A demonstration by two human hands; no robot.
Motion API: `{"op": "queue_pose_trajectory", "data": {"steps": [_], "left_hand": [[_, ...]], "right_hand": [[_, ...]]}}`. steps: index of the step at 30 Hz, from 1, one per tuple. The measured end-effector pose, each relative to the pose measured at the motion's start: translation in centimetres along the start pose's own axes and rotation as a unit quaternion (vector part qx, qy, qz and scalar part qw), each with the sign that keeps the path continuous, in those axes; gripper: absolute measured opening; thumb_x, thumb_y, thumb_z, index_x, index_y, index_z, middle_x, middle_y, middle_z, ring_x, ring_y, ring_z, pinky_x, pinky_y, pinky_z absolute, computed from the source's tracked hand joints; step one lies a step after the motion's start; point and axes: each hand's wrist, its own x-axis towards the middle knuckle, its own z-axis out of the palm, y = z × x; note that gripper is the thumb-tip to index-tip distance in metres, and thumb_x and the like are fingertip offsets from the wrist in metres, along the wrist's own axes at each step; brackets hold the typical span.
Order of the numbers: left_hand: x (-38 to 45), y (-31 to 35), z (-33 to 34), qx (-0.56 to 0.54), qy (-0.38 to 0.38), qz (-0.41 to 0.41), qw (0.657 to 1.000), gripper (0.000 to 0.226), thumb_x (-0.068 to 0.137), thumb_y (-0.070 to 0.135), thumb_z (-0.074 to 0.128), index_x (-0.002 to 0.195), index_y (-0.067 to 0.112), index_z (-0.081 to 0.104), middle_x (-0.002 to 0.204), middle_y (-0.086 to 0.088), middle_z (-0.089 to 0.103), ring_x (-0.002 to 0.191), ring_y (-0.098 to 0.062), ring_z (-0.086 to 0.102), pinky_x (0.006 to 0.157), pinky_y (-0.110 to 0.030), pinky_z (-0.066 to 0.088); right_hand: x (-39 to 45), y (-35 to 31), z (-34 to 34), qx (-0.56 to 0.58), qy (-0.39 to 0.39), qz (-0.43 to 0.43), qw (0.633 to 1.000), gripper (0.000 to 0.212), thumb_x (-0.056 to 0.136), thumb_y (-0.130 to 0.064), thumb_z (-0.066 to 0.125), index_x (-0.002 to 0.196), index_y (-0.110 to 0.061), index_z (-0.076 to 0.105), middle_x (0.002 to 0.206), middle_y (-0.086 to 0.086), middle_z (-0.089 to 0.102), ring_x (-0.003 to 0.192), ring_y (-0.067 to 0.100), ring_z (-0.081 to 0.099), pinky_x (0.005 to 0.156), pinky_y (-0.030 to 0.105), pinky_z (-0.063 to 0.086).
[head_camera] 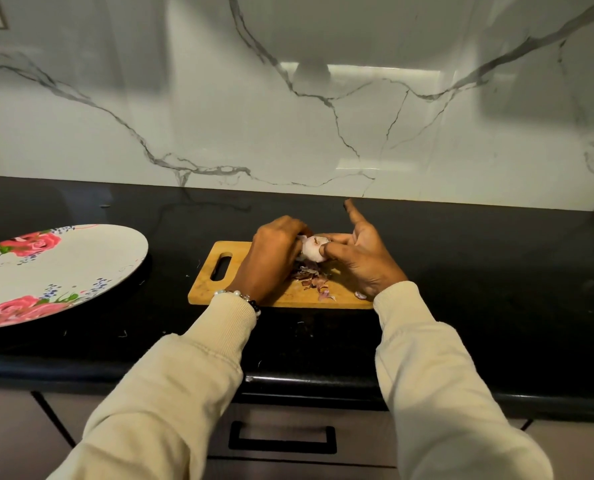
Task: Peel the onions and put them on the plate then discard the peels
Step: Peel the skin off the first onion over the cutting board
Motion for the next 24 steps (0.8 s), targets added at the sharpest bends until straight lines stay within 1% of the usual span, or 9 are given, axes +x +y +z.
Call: {"op": "queue_pose_trajectory", "data": {"steps": [2, 4, 6, 8, 10, 12, 16, 20, 24], "left_hand": [[0.0, -0.1, -0.3, -0.019, 0.027, -0.019, 0.999, 0.013, 0.086, -0.001, 0.06, 0.095, 0.003, 0.069, 0.092, -0.011, 0.068, 0.085, -0.024, 0.063, 0.073, -0.02, 0.041], [0.1, 0.0, -0.4, -0.029, 0.039, -0.024, 0.999, 0.019, 0.085, -0.002, 0.056, 0.097, 0.002, 0.071, 0.093, -0.011, 0.07, 0.086, -0.023, 0.064, 0.074, -0.014, 0.038], [0.1, 0.2, -0.7, -0.058, 0.041, -0.026, 0.997, 0.03, 0.085, 0.003, 0.049, 0.105, 0.004, 0.072, 0.099, -0.009, 0.072, 0.091, -0.017, 0.064, 0.079, -0.011, 0.04], [0.1, 0.4, -1.0, -0.11, 0.03, -0.033, 0.993, 0.036, 0.088, 0.009, 0.045, 0.112, 0.008, 0.072, 0.105, -0.005, 0.072, 0.093, -0.009, 0.063, 0.082, -0.011, 0.045], [0.1, 0.3, -1.2, -0.143, 0.01, -0.039, 0.989, 0.03, 0.093, 0.016, 0.054, 0.119, 0.012, 0.069, 0.109, -0.003, 0.071, 0.096, -0.008, 0.064, 0.086, -0.015, 0.049], [0.1, 0.2, -1.2, -0.139, -0.016, -0.046, 0.989, 0.033, 0.089, 0.02, 0.069, 0.121, 0.014, 0.068, 0.11, -0.002, 0.07, 0.097, -0.01, 0.064, 0.087, -0.02, 0.052], [-0.1, 0.2, -1.1, -0.15, -0.005, -0.067, 0.986, 0.031, 0.084, 0.013, 0.074, 0.115, 0.013, 0.072, 0.102, -0.001, 0.072, 0.091, -0.009, 0.066, 0.082, -0.021, 0.054], [-0.1, 0.3, -1.1, -0.145, 0.0, -0.069, 0.987, 0.028, 0.083, 0.009, 0.074, 0.111, 0.012, 0.073, 0.094, -0.002, 0.073, 0.084, -0.01, 0.067, 0.077, -0.02, 0.054], [-0.2, 0.7, -1.1, -0.128, 0.004, -0.079, 0.989, 0.032, 0.08, 0.008, 0.074, 0.113, 0.011, 0.072, 0.1, 0.001, 0.072, 0.089, -0.009, 0.065, 0.079, -0.014, 0.052]], "right_hand": [[-0.1, 0.0, 0.1, -0.001, -0.005, -0.002, 1.0, 0.104, 0.085, 0.015, 0.061, 0.158, -0.025, -0.002, 0.106, 0.014, 0.074, 0.104, 0.03, 0.07, 0.094, 0.05, 0.054], [-0.1, -0.1, 0.1, 0.012, -0.001, -0.003, 1.0, 0.103, 0.086, 0.015, 0.06, 0.158, -0.025, -0.001, 0.108, 0.014, 0.073, 0.104, 0.03, 0.07, 0.094, 0.052, 0.054], [0.0, -0.2, 0.0, 0.049, 0.01, -0.004, 0.999, 0.099, 0.088, 0.014, 0.057, 0.158, -0.026, 0.001, 0.11, 0.018, 0.072, 0.1, 0.031, 0.071, 0.086, 0.05, 0.058], [0.0, -0.4, 0.0, 0.091, 0.025, -0.001, 0.996, 0.094, 0.09, 0.014, 0.053, 0.158, -0.028, 0.004, 0.104, 0.017, 0.072, 0.09, 0.028, 0.071, 0.071, 0.043, 0.061], [-0.1, -0.6, 0.1, 0.101, 0.038, -0.002, 0.994, 0.093, 0.09, 0.013, 0.052, 0.159, -0.029, 0.004, 0.098, 0.014, 0.073, 0.085, 0.025, 0.072, 0.067, 0.039, 0.061], [-0.2, -0.7, 0.1, 0.1, 0.04, -0.002, 0.994, 0.093, 0.091, 0.012, 0.052, 0.159, -0.03, 0.003, 0.101, 0.014, 0.072, 0.086, 0.025, 0.072, 0.068, 0.039, 0.061], [-0.6, -1.1, 0.3, 0.113, 0.023, 0.009, 0.993, 0.094, 0.091, 0.014, 0.05, 0.158, -0.03, 0.001, 0.105, 0.017, 0.069, 0.08, 0.023, 0.073, 0.061, 0.035, 0.059], [-0.7, -1.1, 0.4, 0.112, 0.015, 0.018, 0.993, 0.095, 0.091, 0.015, 0.05, 0.158, -0.028, -0.001, 0.099, 0.016, 0.072, 0.078, 0.024, 0.073, 0.065, 0.04, 0.062], [-0.6, -1.1, 0.6, 0.1, 0.012, 0.02, 0.995, 0.095, 0.091, 0.013, 0.052, 0.158, -0.025, -0.003, 0.102, 0.014, 0.073, 0.086, 0.028, 0.073, 0.071, 0.041, 0.062]]}}
